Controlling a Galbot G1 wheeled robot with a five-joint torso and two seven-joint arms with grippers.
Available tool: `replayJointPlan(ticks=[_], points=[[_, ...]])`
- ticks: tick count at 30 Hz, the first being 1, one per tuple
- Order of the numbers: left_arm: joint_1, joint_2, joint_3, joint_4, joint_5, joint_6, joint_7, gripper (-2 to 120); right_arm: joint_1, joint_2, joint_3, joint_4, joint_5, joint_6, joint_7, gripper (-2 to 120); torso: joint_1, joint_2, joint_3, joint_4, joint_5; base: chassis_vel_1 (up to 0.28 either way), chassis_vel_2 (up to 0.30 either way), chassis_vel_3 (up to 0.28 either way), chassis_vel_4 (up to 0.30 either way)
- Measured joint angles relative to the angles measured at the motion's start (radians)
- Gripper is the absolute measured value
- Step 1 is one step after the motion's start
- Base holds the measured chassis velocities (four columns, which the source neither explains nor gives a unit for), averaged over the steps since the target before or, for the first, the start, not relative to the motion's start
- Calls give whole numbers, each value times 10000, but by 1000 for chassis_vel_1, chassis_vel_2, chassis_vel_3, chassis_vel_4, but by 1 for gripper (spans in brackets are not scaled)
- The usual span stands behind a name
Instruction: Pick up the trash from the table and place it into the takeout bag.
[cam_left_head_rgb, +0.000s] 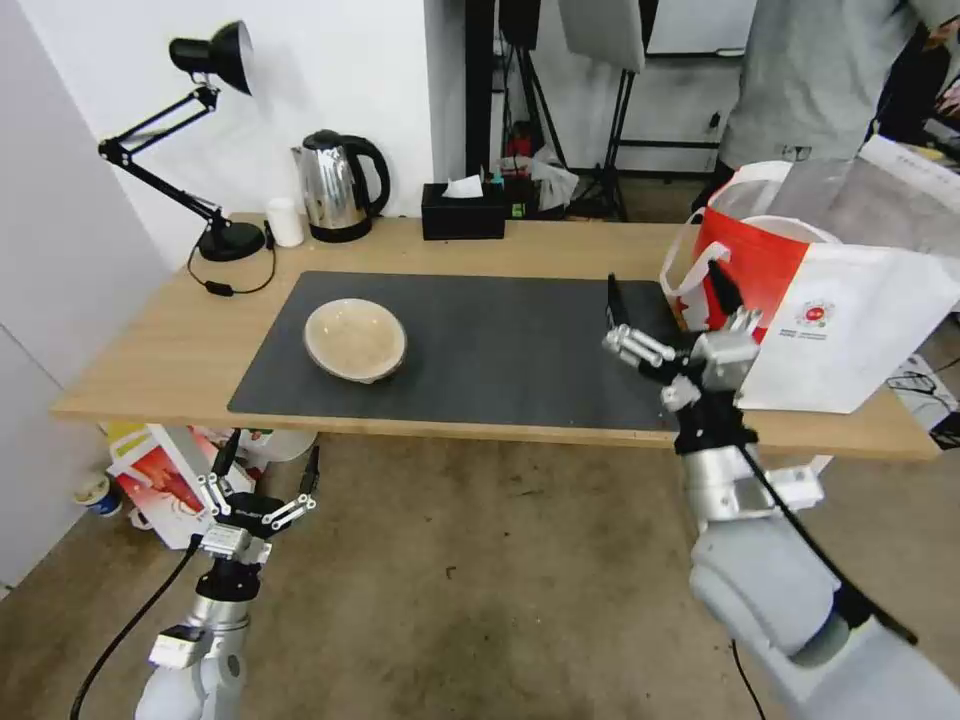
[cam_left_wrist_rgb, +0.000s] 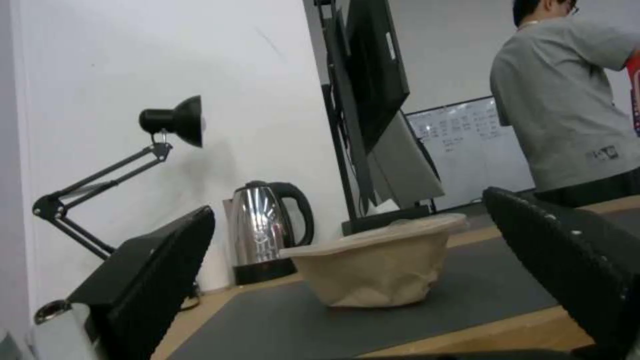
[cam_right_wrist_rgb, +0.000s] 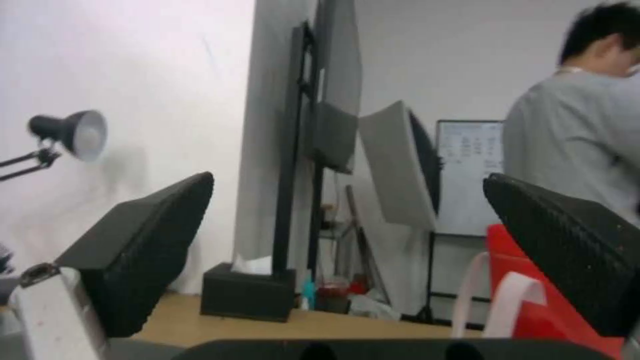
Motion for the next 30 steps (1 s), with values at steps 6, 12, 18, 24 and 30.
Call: replayJointPlan(ticks=[6,12,18,24,30], points=[[-30,0,-3,24,-33,-5,3,100,-1336,1206,111,82,-1141,382,101,100,0,0,0,3,-3,0,0,0,0],[-22,3,-13,24,-70,-10,8,100,-2694,2325,61,28,-2904,1777,688,100,0,-2,0,3,-3,0,0,0,0],[-13,3,-14,34,-72,-10,13,100,-3801,2614,168,-167,-3383,2794,747,100,-1,-2,0,2,-2,0,0,0,0],[-28,2,-15,34,-71,-10,13,100,-4150,2619,133,-372,-3670,3302,848,100,-1,-2,0,3,-1,0,0,0,0],[-29,-1,-7,54,-53,-10,16,100,-4826,2670,71,-723,-4095,3958,942,100,0,-2,0,2,-2,0,0,0,0]])
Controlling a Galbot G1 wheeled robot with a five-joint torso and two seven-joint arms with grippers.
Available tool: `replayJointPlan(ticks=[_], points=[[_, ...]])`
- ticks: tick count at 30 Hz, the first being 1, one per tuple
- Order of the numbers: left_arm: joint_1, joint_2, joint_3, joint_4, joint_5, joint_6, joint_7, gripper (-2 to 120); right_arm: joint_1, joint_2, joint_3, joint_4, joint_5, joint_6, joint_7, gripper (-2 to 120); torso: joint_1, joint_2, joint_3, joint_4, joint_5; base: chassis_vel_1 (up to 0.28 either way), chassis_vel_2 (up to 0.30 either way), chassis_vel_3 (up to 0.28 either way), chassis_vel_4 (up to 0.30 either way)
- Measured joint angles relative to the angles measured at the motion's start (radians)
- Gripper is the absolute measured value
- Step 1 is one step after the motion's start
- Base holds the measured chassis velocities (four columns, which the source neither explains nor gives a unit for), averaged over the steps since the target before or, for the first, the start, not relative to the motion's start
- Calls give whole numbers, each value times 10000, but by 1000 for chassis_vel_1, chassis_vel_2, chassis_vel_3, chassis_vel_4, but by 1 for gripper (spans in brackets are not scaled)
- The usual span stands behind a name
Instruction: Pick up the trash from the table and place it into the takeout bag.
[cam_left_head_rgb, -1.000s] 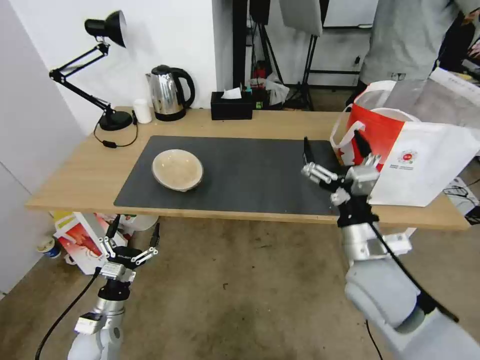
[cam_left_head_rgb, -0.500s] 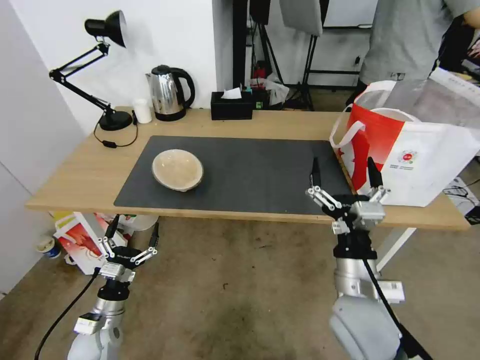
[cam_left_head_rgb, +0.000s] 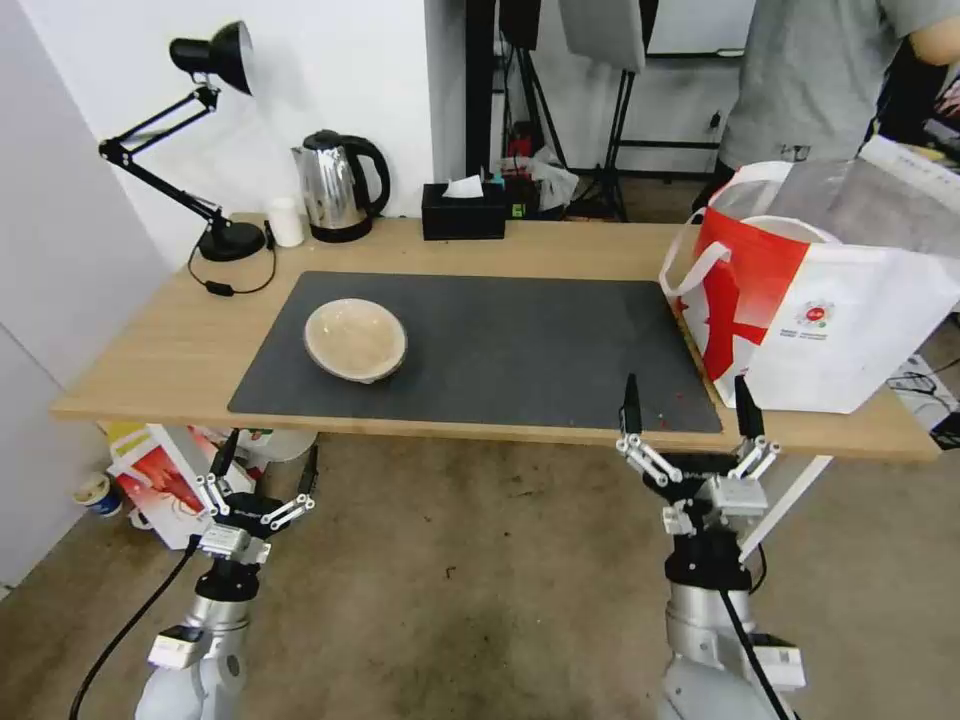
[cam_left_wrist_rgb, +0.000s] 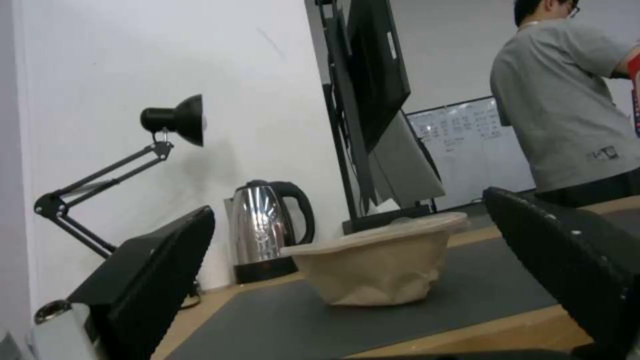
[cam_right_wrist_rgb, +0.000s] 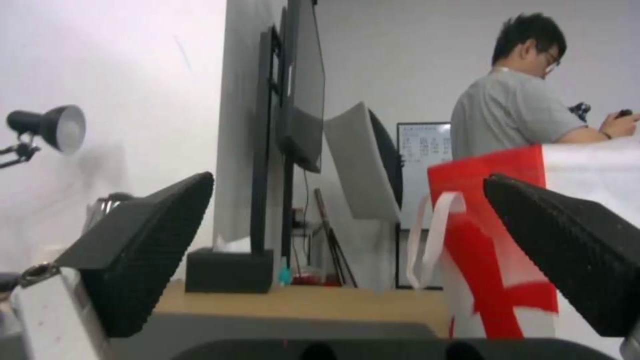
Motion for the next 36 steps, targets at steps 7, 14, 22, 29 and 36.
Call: replayJointPlan(ticks=[7,14,22,29,36], points=[[7,-2,-2,0,6,0,4,100,-337,5,-140,-348,-274,505,96,100,-1,0,0,1,0,0,0,0,0],[27,-3,-27,0,7,0,11,100,-548,125,-356,-630,-632,881,203,100,-1,0,0,0,0,0,0,0,0],[21,-2,-33,16,5,0,13,100,-559,179,-461,-778,-684,982,239,100,0,0,0,1,1,0,0,0,0],[17,-1,-42,17,1,0,14,100,-486,214,-489,-830,-687,1069,285,100,-1,0,0,1,0,0,0,0,0],[34,-2,-46,21,-2,0,21,100,-495,316,-470,-902,-686,1252,348,100,-1,0,0,0,0,0,0,0,0]])
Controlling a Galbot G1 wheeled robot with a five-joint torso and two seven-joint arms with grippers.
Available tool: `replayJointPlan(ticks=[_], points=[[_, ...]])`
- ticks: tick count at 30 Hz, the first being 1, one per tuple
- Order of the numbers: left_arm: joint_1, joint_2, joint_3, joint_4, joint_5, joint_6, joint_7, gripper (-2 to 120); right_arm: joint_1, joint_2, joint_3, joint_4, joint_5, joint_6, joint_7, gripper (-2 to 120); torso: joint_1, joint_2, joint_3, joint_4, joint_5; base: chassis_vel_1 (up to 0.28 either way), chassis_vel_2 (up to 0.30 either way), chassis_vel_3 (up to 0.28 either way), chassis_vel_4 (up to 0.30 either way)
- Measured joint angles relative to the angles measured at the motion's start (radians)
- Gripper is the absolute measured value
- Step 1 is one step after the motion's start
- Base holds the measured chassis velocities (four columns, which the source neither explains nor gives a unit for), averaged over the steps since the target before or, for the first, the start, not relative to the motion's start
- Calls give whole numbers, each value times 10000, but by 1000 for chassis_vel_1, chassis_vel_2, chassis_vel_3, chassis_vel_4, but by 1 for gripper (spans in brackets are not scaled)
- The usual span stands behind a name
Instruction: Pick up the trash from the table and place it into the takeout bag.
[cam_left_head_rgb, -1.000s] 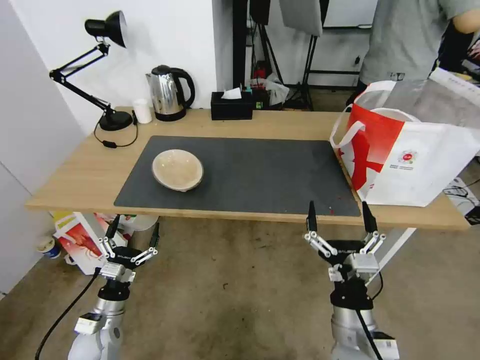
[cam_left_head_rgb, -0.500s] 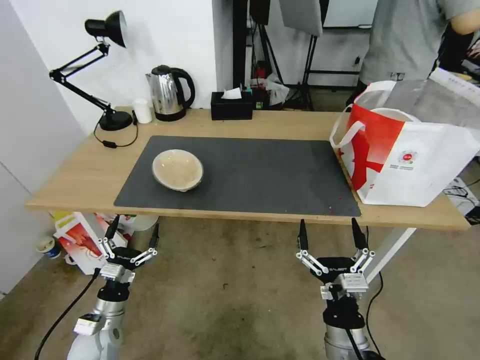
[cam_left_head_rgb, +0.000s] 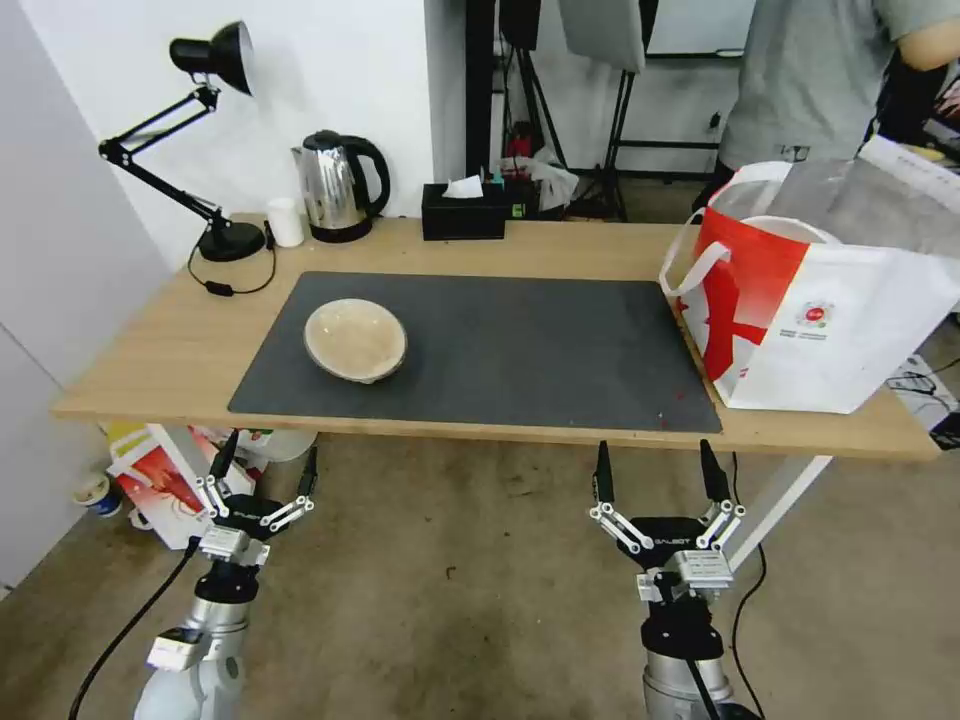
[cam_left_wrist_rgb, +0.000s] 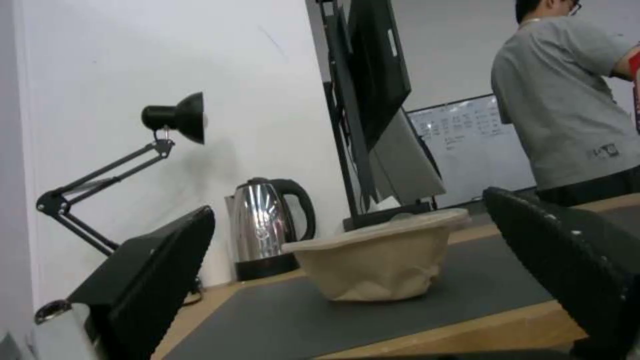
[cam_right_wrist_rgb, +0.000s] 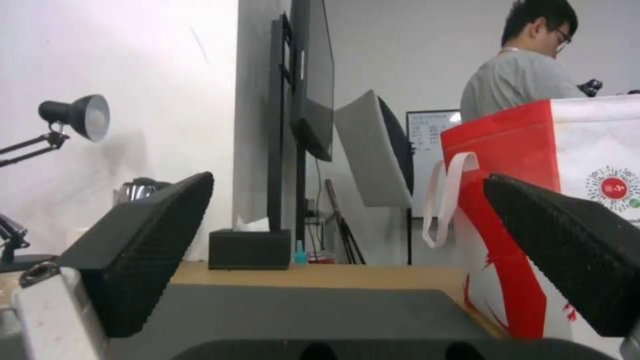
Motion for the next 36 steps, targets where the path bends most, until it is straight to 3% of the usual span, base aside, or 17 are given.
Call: replayJointPlan(ticks=[19,36], points=[[23,-3,-21,33,-9,-3,12,100,-11,164,55,-4,-25,96,180,100,1,0,0,0,0,0,0,0,0],[207,25,-330,-261,-633,-10,-69,100,-12,162,60,-4,-29,79,180,100,1,0,0,1,0,0,0,0,0]])
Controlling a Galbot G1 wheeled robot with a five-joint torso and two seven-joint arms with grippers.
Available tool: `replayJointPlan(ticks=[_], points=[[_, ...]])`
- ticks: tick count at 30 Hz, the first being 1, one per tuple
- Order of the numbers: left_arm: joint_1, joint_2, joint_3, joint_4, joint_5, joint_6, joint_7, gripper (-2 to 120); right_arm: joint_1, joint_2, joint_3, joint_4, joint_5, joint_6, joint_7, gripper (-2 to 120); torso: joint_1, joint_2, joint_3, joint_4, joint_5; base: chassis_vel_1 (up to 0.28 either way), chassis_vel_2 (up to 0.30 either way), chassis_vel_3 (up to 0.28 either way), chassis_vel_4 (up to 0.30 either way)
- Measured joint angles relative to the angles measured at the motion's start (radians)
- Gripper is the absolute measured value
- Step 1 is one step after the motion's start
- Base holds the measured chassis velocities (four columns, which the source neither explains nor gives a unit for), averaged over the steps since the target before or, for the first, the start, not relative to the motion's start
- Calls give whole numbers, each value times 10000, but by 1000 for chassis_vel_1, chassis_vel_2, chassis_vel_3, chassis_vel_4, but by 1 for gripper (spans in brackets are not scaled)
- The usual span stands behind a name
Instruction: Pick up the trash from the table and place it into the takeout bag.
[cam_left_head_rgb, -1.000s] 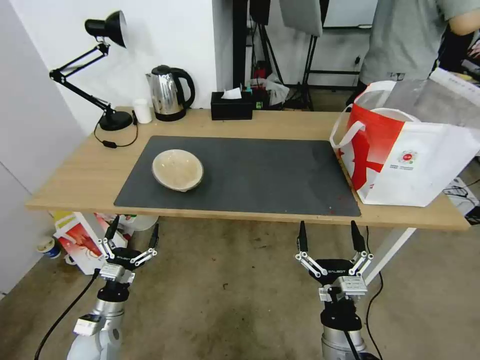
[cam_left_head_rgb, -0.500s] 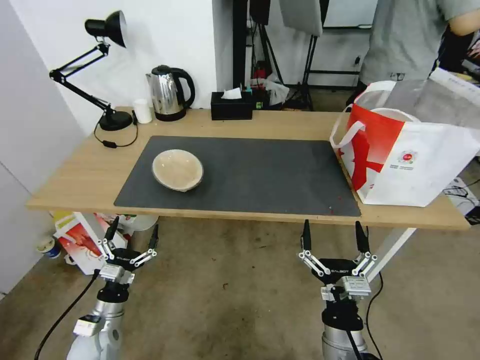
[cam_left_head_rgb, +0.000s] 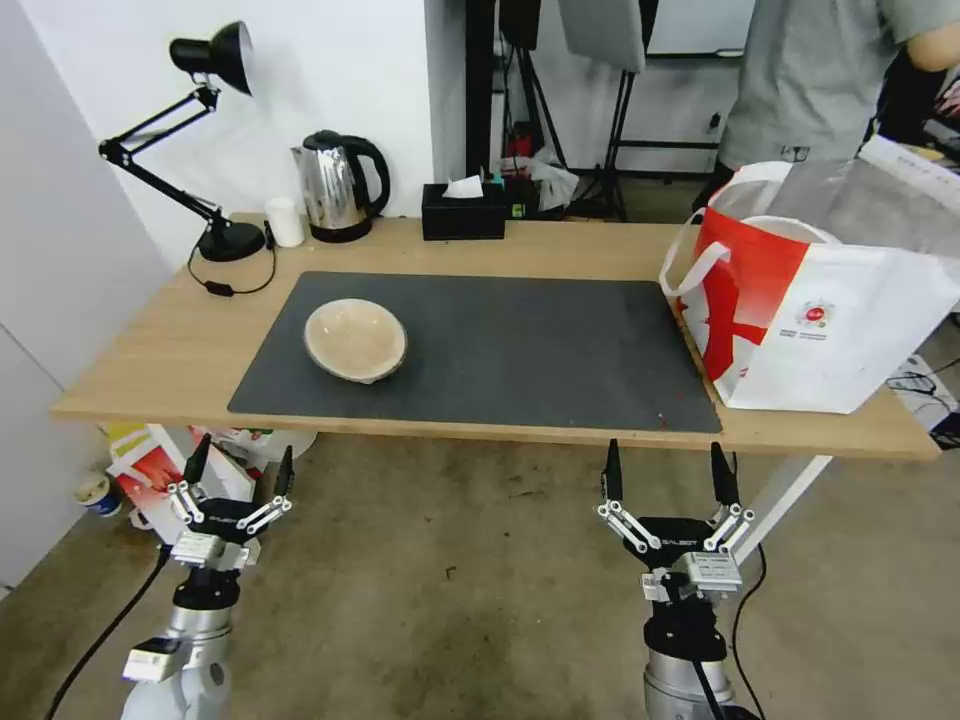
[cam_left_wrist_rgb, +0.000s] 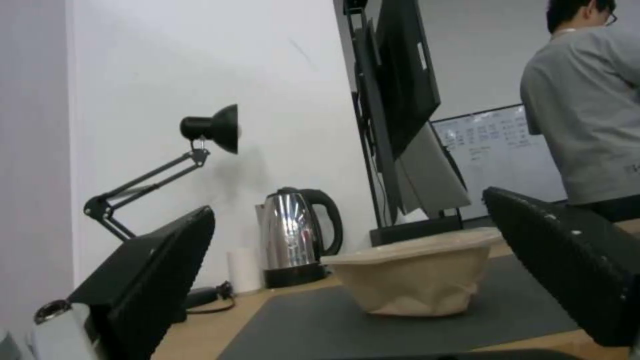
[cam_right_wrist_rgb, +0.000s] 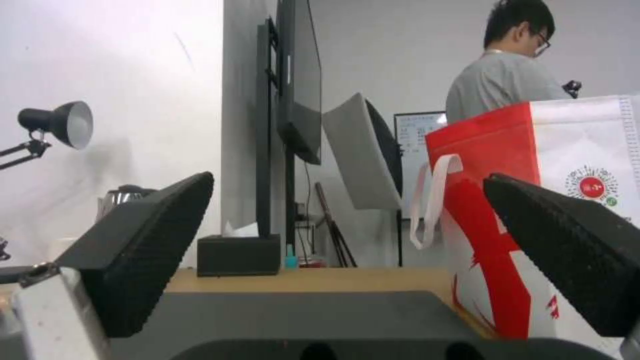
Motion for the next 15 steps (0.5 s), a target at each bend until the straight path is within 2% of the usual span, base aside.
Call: replayJointPlan(ticks=[15], points=[[87,153,80,-393,95,9,32,100,1,-1,0,6,0,-11,-5,100,0,0,0,-1,0,0,0,0,0]])
